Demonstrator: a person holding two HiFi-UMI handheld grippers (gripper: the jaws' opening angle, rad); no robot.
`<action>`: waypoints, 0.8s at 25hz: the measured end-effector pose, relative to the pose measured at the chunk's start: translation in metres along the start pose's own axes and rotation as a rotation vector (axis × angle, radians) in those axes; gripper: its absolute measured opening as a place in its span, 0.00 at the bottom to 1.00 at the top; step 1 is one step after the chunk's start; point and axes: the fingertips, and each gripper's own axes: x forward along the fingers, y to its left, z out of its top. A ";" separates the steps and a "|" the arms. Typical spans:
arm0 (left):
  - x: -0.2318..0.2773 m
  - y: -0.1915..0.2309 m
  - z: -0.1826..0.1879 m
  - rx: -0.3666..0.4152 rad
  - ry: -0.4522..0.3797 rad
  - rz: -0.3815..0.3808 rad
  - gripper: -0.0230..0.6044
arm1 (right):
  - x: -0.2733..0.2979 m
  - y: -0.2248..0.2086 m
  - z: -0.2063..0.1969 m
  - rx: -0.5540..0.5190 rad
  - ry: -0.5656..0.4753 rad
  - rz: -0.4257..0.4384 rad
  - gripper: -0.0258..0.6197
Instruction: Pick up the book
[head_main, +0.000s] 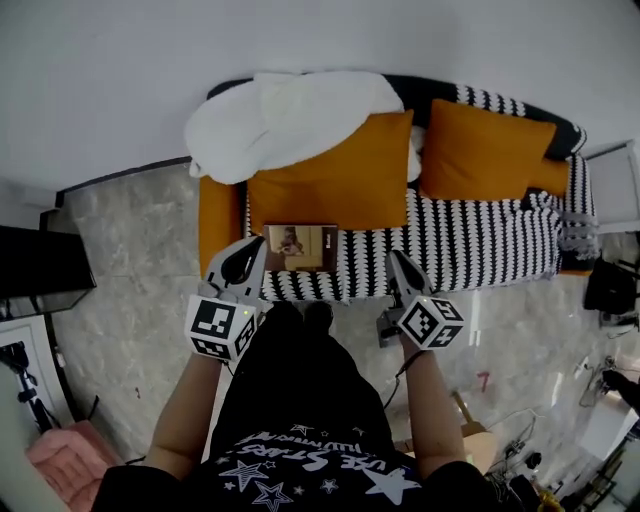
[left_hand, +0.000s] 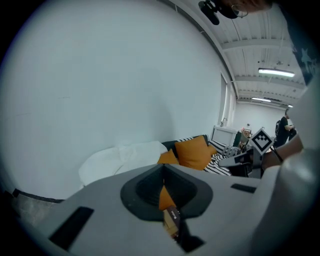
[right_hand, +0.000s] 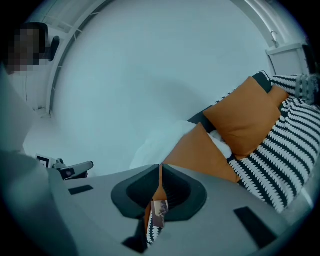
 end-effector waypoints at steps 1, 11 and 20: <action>0.004 0.000 -0.005 0.001 0.009 -0.002 0.05 | 0.003 -0.003 -0.002 0.003 0.004 0.001 0.09; 0.046 0.029 -0.057 -0.051 0.074 -0.022 0.05 | 0.046 -0.025 -0.031 -0.001 0.039 0.023 0.09; 0.081 0.049 -0.114 -0.108 0.144 -0.035 0.05 | 0.100 -0.044 -0.092 0.063 0.126 0.084 0.09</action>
